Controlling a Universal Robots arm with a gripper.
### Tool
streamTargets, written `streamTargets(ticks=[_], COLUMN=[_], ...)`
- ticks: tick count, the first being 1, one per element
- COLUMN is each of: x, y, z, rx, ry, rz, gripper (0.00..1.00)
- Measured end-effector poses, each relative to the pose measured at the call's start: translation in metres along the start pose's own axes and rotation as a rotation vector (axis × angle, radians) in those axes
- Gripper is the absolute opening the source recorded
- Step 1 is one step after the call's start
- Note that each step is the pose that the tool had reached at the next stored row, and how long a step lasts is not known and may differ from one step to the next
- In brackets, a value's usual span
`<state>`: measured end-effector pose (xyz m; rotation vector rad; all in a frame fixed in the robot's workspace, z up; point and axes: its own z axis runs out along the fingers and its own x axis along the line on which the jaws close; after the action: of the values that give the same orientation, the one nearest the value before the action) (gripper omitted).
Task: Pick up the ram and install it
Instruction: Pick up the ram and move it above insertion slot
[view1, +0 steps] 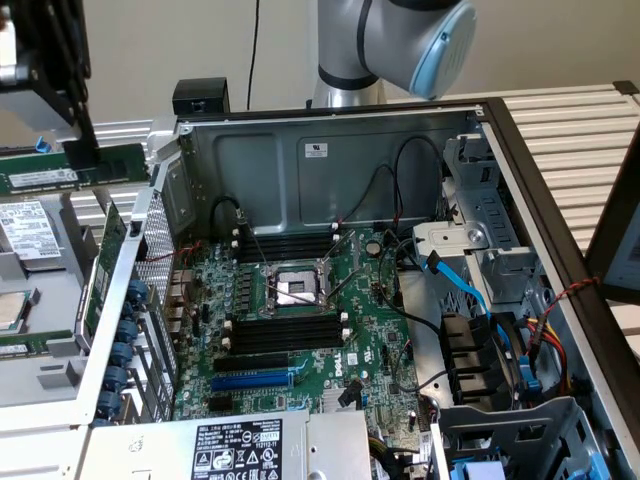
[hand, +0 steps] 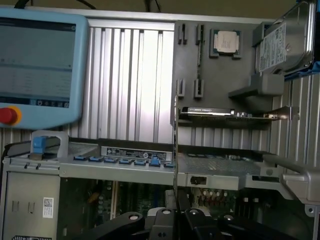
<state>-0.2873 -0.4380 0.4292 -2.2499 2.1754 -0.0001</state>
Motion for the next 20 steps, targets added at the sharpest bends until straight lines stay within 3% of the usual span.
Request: streamTargets(ticks=[13,20], x=[0.001,-0.003], y=[-0.0588,-0.0907], z=[0.0009,0.0068], rx=[-0.0005,-0.0055], ry=[0.0003,-0.0006], rz=[0.0,0.0], gripper=[0.13,0.13])
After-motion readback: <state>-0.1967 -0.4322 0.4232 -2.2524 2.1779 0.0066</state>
